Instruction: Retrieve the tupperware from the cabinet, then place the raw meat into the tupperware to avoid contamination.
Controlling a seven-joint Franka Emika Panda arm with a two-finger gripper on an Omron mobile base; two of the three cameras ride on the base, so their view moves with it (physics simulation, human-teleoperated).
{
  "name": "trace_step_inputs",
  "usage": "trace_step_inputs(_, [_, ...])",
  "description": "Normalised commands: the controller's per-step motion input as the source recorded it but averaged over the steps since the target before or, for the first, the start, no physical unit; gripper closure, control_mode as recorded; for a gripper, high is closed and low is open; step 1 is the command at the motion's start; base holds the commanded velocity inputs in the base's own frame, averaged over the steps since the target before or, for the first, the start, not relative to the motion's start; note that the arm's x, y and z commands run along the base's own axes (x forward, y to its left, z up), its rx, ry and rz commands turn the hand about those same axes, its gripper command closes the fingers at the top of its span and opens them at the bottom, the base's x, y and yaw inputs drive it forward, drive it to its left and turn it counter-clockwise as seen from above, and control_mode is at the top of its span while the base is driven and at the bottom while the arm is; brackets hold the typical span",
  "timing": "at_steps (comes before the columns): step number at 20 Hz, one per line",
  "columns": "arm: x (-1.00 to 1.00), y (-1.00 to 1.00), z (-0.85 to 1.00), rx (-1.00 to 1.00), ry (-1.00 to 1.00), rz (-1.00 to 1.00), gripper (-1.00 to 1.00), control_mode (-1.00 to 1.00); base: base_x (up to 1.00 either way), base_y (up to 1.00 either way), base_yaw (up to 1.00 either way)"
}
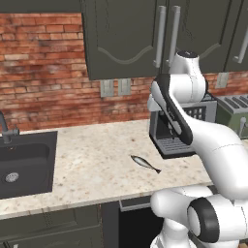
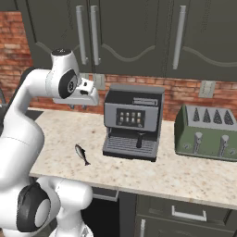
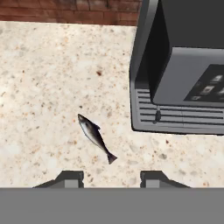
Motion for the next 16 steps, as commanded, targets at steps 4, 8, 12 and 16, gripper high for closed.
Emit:
trace_step_inputs(4, [0.0, 0.0, 0.0, 0.0, 0.0, 0.0, -1.0, -1.0, 0.0, 0.0, 0.0])
trace_step_inputs(8, [0.0, 0.0, 0.0, 0.0, 0.0, 0.0, -1.0, -1.0, 0.0, 0.0, 0.0])
trace_step_inputs(12, [-0.01, 0.02, 0.03, -0.02, -0.06, -0.06, -1.0, -1.0, 0.0, 0.0, 0.0])
trace_step_inputs(16, [-0.01, 0.01, 0.22, -0.02, -0.2, -0.09, -1.0, -1.0, 0.0, 0.0, 0.0])
